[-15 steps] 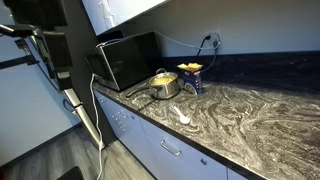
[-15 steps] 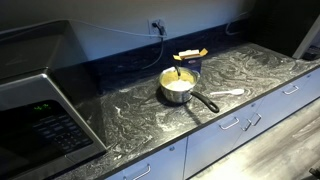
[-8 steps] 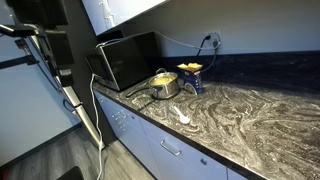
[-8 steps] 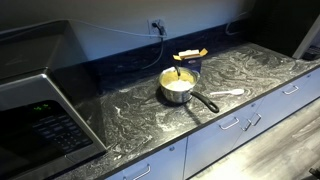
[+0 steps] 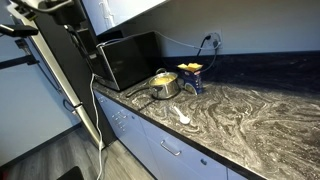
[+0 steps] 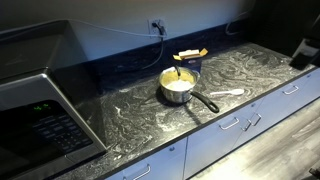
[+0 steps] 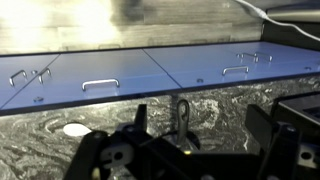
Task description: Take the lid off of the pot then stir the pot with the spoon
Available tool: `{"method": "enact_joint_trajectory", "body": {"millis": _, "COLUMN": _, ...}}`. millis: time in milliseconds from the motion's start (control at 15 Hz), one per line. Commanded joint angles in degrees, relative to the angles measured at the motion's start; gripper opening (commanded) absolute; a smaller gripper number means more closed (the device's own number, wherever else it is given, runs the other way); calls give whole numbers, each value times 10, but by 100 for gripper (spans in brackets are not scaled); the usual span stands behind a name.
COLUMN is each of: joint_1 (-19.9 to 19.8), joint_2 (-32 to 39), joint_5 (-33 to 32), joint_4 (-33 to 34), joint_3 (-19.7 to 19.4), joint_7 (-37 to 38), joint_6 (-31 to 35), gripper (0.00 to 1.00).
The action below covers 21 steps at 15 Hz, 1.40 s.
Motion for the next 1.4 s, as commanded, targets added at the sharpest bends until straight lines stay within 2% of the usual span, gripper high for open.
{"method": "enact_joint_trajectory", "body": {"millis": 0, "joint_1": 6, "joint_2": 63, "joint_5": -5, "joint_4": 25, "joint_3": 51, "joint_7": 68, "joint_6": 145, "gripper": 100}}
{"method": "enact_joint_trajectory", "body": {"millis": 200, "joint_1": -3, "joint_2": 113, "joint_5": -55, "joint_4": 36, "joint_3": 97, "joint_7": 143, "joint_6": 276, "gripper": 100}}
{"method": "enact_joint_trajectory", "body": {"millis": 333, "joint_1": -23, "joint_2": 145, "joint_5": -130, "joint_4": 48, "joint_3": 126, "joint_7": 207, "joint_6": 321, "gripper": 100}}
{"method": "enact_joint_trajectory", "body": {"millis": 400, "joint_1": 9, "joint_2": 111, "joint_5": -92, "joint_4": 22, "joint_3": 92, "joint_7": 165, "joint_6": 296, "gripper": 100}}
{"method": "enact_joint_trajectory", "body": {"millis": 867, "joint_1": 6, "joint_2": 133, "joint_5": -110, "joint_4": 34, "joint_3": 95, "joint_7": 189, "joint_6": 305, "gripper": 100}}
{"method": "enact_joint_trajectory", "body": {"millis": 1200, "joint_1": -23, "joint_2": 202, "joint_5": -221, "joint_4": 92, "joint_3": 126, "joint_7": 286, "joint_6": 297, "gripper": 100}}
{"method": "enact_joint_trajectory", "body": {"millis": 1333, "joint_1": -22, "joint_2": 237, "joint_5": -261, "joint_4": 123, "joint_3": 127, "joint_7": 323, "joint_6": 288, "gripper": 100}}
